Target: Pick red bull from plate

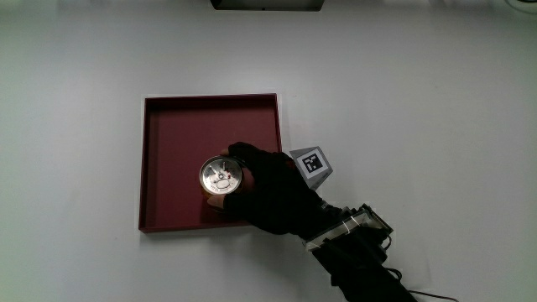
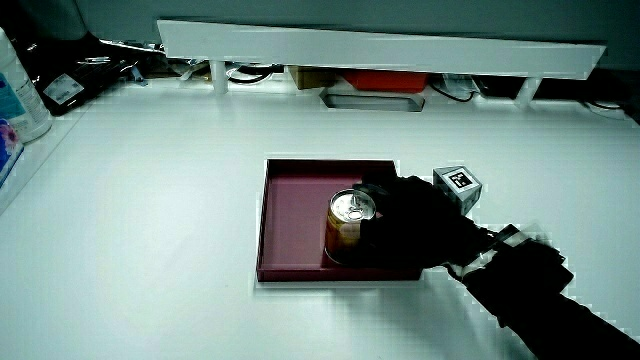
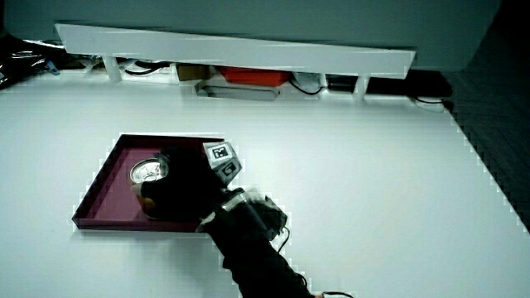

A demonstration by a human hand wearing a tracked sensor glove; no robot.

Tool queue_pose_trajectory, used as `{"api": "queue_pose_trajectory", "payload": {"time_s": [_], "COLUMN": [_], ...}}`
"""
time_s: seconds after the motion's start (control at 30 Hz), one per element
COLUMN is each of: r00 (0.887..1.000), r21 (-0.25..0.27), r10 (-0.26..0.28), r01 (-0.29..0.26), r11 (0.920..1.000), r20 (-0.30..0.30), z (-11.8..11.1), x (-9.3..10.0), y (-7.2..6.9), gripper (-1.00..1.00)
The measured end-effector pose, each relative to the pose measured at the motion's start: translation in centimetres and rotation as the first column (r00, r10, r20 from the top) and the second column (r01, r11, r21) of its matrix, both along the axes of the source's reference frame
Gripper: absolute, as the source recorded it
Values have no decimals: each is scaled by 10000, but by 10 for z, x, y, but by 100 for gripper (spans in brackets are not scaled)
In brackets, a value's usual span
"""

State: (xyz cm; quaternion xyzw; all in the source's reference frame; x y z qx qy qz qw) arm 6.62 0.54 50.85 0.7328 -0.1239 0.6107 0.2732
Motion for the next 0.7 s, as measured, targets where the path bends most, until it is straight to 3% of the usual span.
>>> {"api": "queue_pose_trajectory", "payload": {"time_s": [0.2, 0.23, 0.27, 0.33, 0.4, 0.5, 0.67, 0.7], "r00": [9998, 9980, 9975, 9977, 9917, 9888, 9919, 9915], "r21": [75, 18, -222, -91, -241, -381, -349, -47], "r10": [185, 133, 121, 51, 115, 90, 125, 164], "r01": [-186, -135, -106, -45, -85, -34, -82, -159], "r11": [9998, 9999, 9997, 9999, 9997, 9993, 9994, 9999], "r20": [105, 617, 691, 674, 1279, 1491, 1263, 1288], "z": [-2, -1, -7, -14, -24, -44, -72, -76], "x": [2, 2, 3, 6, 10, 20, 42, 47], "y": [-1, -3, -4, -6, -7, -9, -11, -11], "gripper": [100, 100, 100, 100, 100, 100, 100, 100]}}
